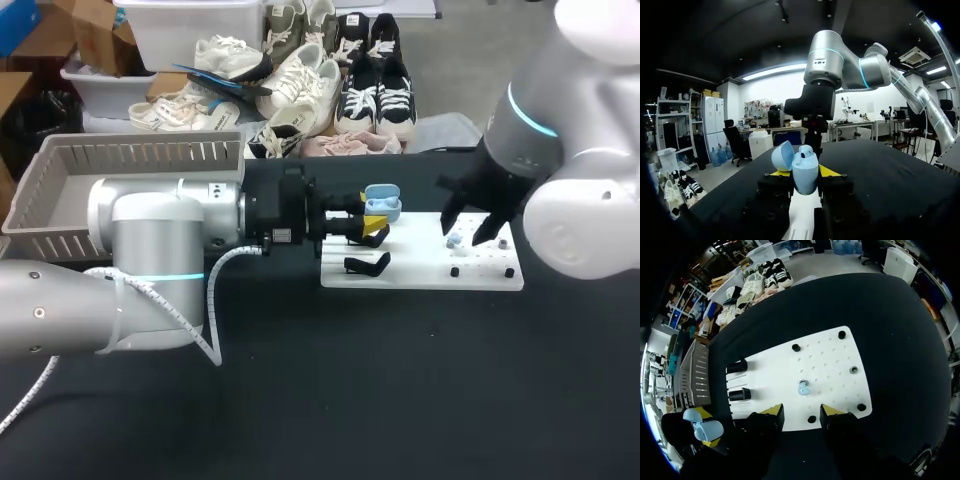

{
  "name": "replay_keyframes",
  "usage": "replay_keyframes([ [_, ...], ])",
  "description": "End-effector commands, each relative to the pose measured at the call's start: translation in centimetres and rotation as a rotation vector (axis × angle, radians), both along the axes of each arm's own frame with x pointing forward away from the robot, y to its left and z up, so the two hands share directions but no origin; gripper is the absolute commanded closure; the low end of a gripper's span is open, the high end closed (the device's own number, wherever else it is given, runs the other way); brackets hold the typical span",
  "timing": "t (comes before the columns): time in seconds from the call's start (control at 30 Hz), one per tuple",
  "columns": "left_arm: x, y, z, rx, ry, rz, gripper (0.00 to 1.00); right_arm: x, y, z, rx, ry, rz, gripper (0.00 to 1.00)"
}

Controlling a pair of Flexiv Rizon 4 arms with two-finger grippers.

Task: Pick up each earbud case from the left stands, insert the matching earbuds, close the lid, and place the case in the box.

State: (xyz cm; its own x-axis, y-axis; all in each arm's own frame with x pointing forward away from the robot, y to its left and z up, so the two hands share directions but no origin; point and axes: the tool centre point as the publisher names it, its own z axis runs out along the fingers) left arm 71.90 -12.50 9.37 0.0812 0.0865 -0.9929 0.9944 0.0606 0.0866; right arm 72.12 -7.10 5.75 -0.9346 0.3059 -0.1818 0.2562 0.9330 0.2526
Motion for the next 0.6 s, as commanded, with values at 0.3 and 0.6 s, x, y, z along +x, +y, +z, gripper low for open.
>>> replay_keyframes([
  [0.3, -0.13, 0.02, 0.00, -0.001, -0.001, 0.004, 1.00, 0.22, -0.13, -0.99, 0.027, -0.041, -0.049, 0.50],
  [0.6, -0.13, 0.02, 0.00, -0.001, -0.001, 0.004, 1.00, 0.23, -0.70, -0.77, 0.026, -0.072, -0.079, 0.51],
])
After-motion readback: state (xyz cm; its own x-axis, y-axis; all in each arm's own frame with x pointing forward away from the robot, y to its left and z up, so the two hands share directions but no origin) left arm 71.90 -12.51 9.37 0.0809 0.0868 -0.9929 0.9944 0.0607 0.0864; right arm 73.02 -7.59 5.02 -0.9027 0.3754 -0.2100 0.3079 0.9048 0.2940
